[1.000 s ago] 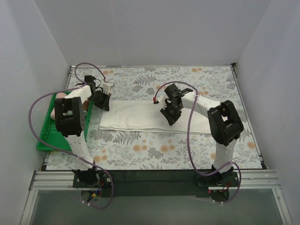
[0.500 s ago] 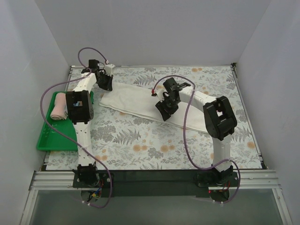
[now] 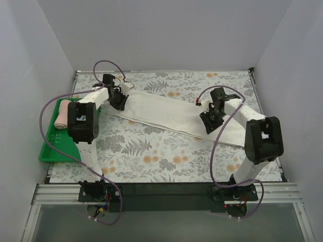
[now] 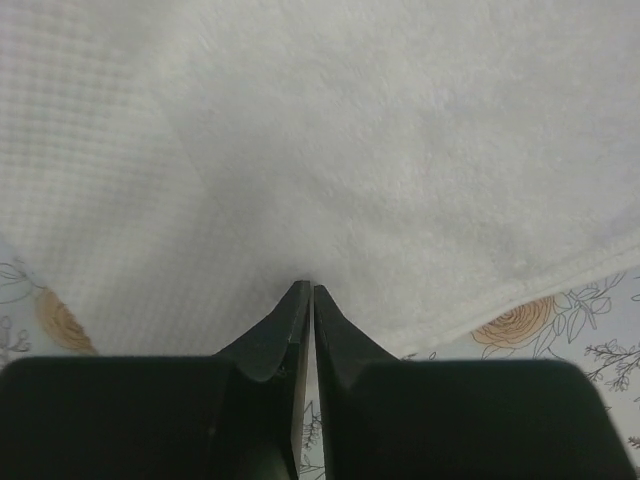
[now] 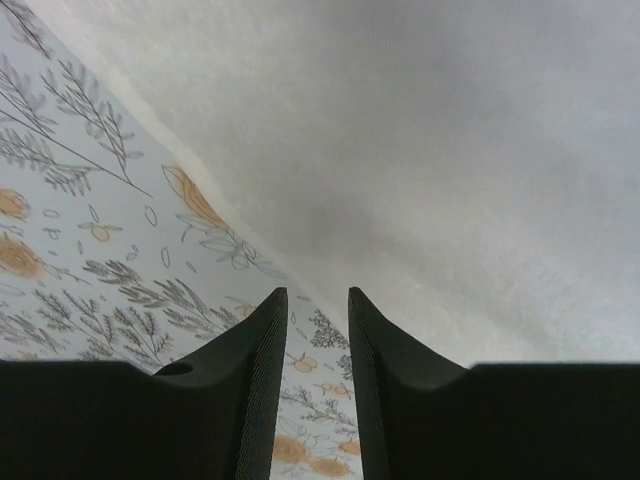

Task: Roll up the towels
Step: Fold the towel

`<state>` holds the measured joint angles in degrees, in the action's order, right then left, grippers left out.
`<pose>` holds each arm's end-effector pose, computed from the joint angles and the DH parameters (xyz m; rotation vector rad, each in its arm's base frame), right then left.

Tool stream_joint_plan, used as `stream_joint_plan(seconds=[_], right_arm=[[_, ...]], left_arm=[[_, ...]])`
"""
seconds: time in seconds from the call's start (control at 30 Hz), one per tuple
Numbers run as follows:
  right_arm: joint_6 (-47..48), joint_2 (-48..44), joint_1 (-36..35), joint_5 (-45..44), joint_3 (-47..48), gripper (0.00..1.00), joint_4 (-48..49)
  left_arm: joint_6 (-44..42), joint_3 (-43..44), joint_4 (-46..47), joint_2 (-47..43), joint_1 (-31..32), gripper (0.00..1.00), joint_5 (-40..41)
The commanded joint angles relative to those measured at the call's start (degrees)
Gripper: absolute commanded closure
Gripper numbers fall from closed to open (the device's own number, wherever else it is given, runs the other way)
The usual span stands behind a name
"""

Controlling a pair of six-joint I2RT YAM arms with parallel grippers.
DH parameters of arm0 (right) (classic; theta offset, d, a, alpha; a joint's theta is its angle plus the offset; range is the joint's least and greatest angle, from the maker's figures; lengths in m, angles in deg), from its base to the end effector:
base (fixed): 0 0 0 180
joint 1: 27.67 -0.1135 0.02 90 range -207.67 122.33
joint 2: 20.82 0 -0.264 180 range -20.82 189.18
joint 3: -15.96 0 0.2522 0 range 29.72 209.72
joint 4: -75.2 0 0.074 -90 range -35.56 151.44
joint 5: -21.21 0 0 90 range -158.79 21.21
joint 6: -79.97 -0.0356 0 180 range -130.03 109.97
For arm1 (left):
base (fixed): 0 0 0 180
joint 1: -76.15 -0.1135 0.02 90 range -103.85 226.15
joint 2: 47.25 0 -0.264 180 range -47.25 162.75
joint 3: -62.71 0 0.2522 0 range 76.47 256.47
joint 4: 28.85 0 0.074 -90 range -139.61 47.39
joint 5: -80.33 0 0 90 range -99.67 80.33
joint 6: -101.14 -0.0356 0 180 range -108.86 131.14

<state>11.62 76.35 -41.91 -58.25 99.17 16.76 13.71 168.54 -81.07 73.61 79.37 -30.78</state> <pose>0.3189 0.0876 0.2107 -0.9055 2.6654 0.2309 0.4390 -0.0375 0.1759 0.1172 2.7160 -0.5332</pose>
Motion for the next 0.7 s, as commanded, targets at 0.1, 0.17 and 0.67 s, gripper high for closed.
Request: stream_joint_plan(seconds=[0.1,0.17,0.67], right_arm=[[3.13,3.9,3.69,-4.65,-5.02,0.7,0.12],[4.19,5.92,5.45,-5.79,-4.76,0.7,1.26],[7.45,1.46,13.62,1.14,6.83,0.56,-4.53]], left_arm=[[-2.3,-9.7,1.37,-2.73,-0.5,0.95,6.94],[-3.35,-11.55,1.98,-3.6,-0.5,0.97,7.21],[-5.47,-23.18,-1.79,-14.25,-0.5,0.94,5.03]])
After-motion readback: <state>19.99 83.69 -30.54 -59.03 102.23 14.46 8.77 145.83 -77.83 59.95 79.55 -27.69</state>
